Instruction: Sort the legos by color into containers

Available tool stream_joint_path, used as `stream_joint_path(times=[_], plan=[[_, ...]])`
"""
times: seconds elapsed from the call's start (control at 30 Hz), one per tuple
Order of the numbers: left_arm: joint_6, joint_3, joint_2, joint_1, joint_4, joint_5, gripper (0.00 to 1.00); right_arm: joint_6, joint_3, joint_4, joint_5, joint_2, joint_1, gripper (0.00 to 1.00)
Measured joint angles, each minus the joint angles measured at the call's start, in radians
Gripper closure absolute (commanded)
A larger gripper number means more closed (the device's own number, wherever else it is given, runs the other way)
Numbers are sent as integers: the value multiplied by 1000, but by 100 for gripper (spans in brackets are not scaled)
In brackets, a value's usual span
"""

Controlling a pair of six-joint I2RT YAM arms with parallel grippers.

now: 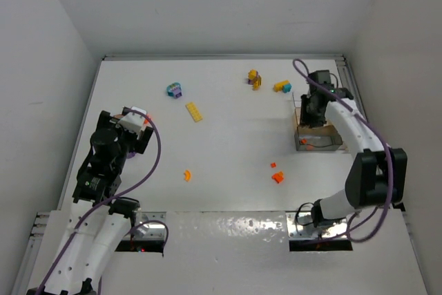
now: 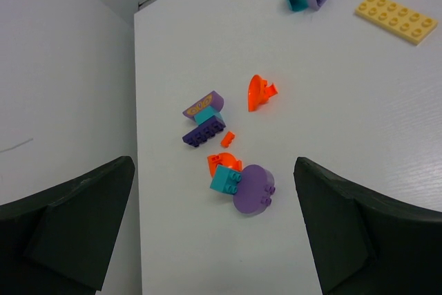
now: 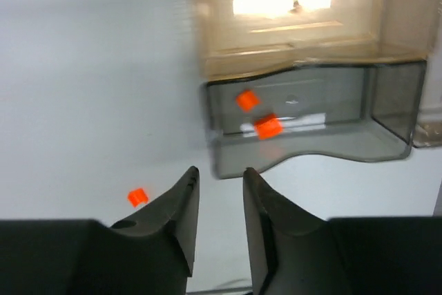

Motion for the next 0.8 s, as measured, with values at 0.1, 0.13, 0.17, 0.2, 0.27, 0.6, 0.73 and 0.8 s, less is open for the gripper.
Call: stream_joint_path(times=[0.1,0.13,0.17,0.2,0.27,0.6,0.73,0.8], plan=[[0,0,0,0,0,3,0,-26,-90,37,6,-106,197,42],[0,0,0,0,0,4,0,-33,-121,48,-5,-121,276,38],[0,0,1,0,0,6,0,-42,-149,55,-26,-122,353,37],[-1,0,2,1,1,9,0,-48,-176,60,-39,-113,406,37],[-3,0,4,2,1,12,0,-43,-224,65,-48,-87,442,38],[-8,0,6,2,1,20,0,6,-298,141,-65,51,418,42],[-8,0,2,2,-1,21,0,24,-343,189,-93,66,418,47],[-8,1,-1,3,-2,20,0,30,-360,202,-93,69,418,50]])
